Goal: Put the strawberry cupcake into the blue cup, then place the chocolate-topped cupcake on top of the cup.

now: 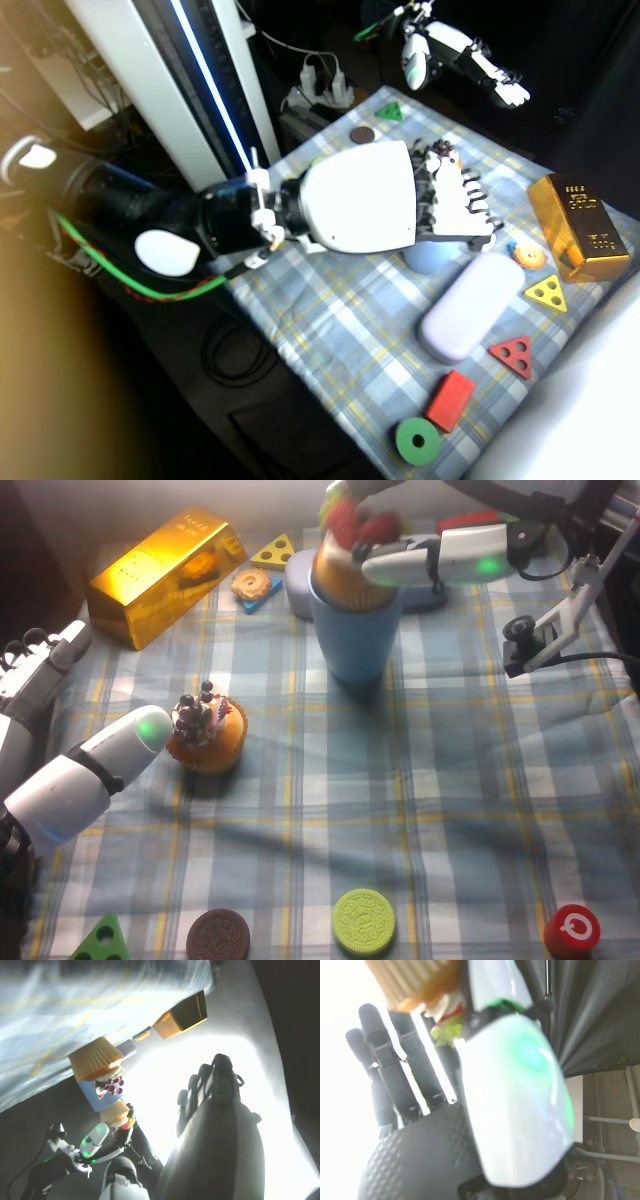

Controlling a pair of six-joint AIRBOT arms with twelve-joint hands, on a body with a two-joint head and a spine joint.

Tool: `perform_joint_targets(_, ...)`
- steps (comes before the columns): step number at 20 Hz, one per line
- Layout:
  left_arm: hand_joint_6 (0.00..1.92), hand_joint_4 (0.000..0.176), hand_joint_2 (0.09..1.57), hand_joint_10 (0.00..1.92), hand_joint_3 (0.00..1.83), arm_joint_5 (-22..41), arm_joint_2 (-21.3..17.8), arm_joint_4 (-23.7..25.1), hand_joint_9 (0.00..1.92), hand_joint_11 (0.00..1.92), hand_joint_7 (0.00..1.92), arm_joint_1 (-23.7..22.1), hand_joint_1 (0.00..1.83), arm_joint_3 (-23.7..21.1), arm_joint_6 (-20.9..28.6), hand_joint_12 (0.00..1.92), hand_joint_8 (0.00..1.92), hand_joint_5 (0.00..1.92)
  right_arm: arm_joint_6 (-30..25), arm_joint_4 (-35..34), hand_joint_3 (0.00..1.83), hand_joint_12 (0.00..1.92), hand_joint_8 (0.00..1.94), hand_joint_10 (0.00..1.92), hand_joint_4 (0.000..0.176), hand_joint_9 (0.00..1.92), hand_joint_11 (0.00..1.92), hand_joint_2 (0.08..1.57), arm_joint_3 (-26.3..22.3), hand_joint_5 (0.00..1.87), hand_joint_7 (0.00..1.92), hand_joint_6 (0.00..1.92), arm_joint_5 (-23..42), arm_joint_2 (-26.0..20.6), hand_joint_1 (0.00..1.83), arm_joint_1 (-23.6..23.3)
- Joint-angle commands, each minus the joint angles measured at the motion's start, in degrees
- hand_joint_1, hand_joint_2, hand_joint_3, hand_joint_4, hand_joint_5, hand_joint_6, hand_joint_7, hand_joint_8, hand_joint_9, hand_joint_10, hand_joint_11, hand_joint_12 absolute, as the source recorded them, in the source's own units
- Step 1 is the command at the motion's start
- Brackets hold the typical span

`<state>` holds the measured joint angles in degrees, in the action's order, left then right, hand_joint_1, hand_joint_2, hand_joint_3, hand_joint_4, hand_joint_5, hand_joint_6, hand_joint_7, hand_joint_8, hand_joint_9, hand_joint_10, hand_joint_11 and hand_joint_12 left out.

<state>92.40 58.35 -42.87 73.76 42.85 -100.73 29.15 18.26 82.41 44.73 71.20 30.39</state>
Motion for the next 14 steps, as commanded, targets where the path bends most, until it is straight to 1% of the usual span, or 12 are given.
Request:
perform_joint_targets(1, 0.01, 0.058, 0.92, 0.00, 0.00, 6.66, -0.58, 2.47, 0.10, 0.00, 0.18, -0.35, 0.18, 0.18, 0.27, 0.00, 0.00, 0.26, -0.41, -2.05, 0.00, 0.64, 0.00, 0.00, 0.000, 0.78, 0.46, 1.13, 0.20, 0.76, 0.79, 0.00, 6.66, 0.27, 0.58, -1.13)
perform_joint_targets(2, 0.00, 0.055, 0.92, 0.00, 0.00, 6.66, -0.58, 2.47, 0.10, 0.00, 0.18, -0.35, 0.19, 0.18, 0.27, 0.00, 0.00, 0.26, -0.41, -2.05, 0.00, 0.55, 0.00, 0.00, 0.000, 0.75, 0.49, 1.11, 0.22, 0.73, 0.76, 0.00, 6.65, 0.35, 0.55, -1.13)
perform_joint_targets(3, 0.00, 0.055, 0.92, 0.00, 0.00, 6.66, -0.57, 2.47, 0.10, 0.00, 0.18, -0.35, 0.19, 0.18, 0.27, 0.00, 0.00, 0.26, -0.41, -2.00, 0.00, 0.55, 0.00, 0.00, 0.000, 0.75, 0.49, 1.11, 0.25, 0.73, 0.76, 0.00, 6.57, 0.42, 0.55, -1.13)
perform_joint_targets(4, 0.00, 0.065, 0.91, 0.00, 0.00, 6.67, -0.54, 2.47, 0.09, 0.00, 0.17, -0.35, 0.18, 0.18, 0.27, 0.00, 0.00, 0.24, -0.41, -1.91, 0.00, 0.38, 0.00, 0.00, 0.000, 0.70, 0.50, 1.10, 0.27, 0.68, 0.72, 0.00, 6.46, 0.47, 0.52, -1.13)
perform_joint_targets(5, 0.00, 0.058, 0.92, 0.00, 0.00, 6.66, -0.52, 2.47, 0.09, 0.00, 0.17, -0.34, 0.19, 0.18, 0.27, 0.00, 0.00, 0.24, -0.41, -1.83, 0.00, 0.31, 0.00, 0.00, 0.000, 0.70, 0.51, 1.09, 0.28, 0.67, 0.72, 0.00, 6.37, 0.47, 0.51, -1.13)
perform_joint_targets(6, 0.01, 0.052, 0.92, 0.01, 0.00, 6.65, -0.52, 2.47, 0.11, 0.00, 0.18, -0.34, 0.18, 0.18, 0.27, 0.00, 0.01, 0.25, -0.41, -1.81, 0.00, 0.29, 0.00, 0.00, 0.000, 0.69, 0.51, 1.09, 0.31, 0.67, 0.71, 0.00, 6.30, 0.47, 0.52, -1.13)
perform_joint_targets(9, 0.00, 0.062, 0.91, 0.01, 0.00, 6.65, -0.53, 2.47, 0.12, 0.00, 0.19, -0.34, 0.20, 0.18, 0.28, 0.00, 0.01, 0.26, -0.41, -1.80, 0.00, 0.28, 0.00, 0.00, 0.000, 0.65, 0.48, 1.10, 0.36, 0.64, 0.68, 0.00, 6.23, 0.47, 0.56, -1.13)
perform_joint_targets(10, 0.00, 0.062, 0.91, 0.01, 0.00, 6.64, -0.52, 2.47, 0.12, 0.00, 0.19, -0.34, 0.20, 0.18, 0.28, 0.00, 0.01, 0.26, -0.41, -1.80, 0.00, 0.28, 0.00, 0.00, 0.000, 0.65, 0.48, 1.10, 0.36, 0.64, 0.68, 0.00, 6.23, 0.47, 0.56, -1.13)
perform_joint_targets(11, 0.00, 0.049, 0.92, 0.01, 0.00, 6.55, -0.54, 2.47, 0.12, 0.00, 0.20, -0.34, 0.19, 0.20, 0.28, 0.00, 0.00, 0.26, -0.41, -1.74, 0.00, 0.26, 0.00, 0.00, 0.000, 0.62, 0.45, 1.08, 0.36, 0.65, 0.67, 0.00, 6.23, 0.43, 0.52, -1.13)
perform_joint_targets(12, 0.00, 0.047, 0.92, 0.00, 0.00, 6.49, -0.56, 2.47, 0.11, 0.00, 0.19, -0.34, 0.18, 0.21, 0.28, 0.00, 0.00, 0.25, -0.41, -1.58, 0.00, 0.22, 0.00, 0.00, 0.000, 0.54, 0.36, 1.05, 0.28, 0.57, 0.58, 0.00, 6.23, 0.42, 0.49, -1.13)
perform_joint_targets(13, 0.00, 0.042, 0.92, 0.00, 0.00, 6.46, -0.59, 2.47, 0.10, 0.00, 0.18, -0.35, 0.20, 0.22, 0.28, 0.00, 0.00, 0.26, -0.40, -1.25, 0.00, 0.23, 0.00, 0.00, 0.000, 0.47, 0.37, 1.02, 0.01, 0.41, 0.44, 0.00, 6.23, 0.42, 0.47, -1.13)
perform_joint_targets(14, 0.00, 0.054, 0.91, 0.00, 0.00, 6.45, -0.64, 2.47, 0.09, 0.00, 0.17, -0.35, 0.22, 0.23, 0.27, 0.00, 0.00, 0.25, -0.27, -1.01, 0.00, 0.23, 0.00, 0.00, 0.021, 0.40, 0.35, 0.99, -0.52, 0.33, 0.37, 0.00, 6.23, 0.29, 0.38, -1.13)
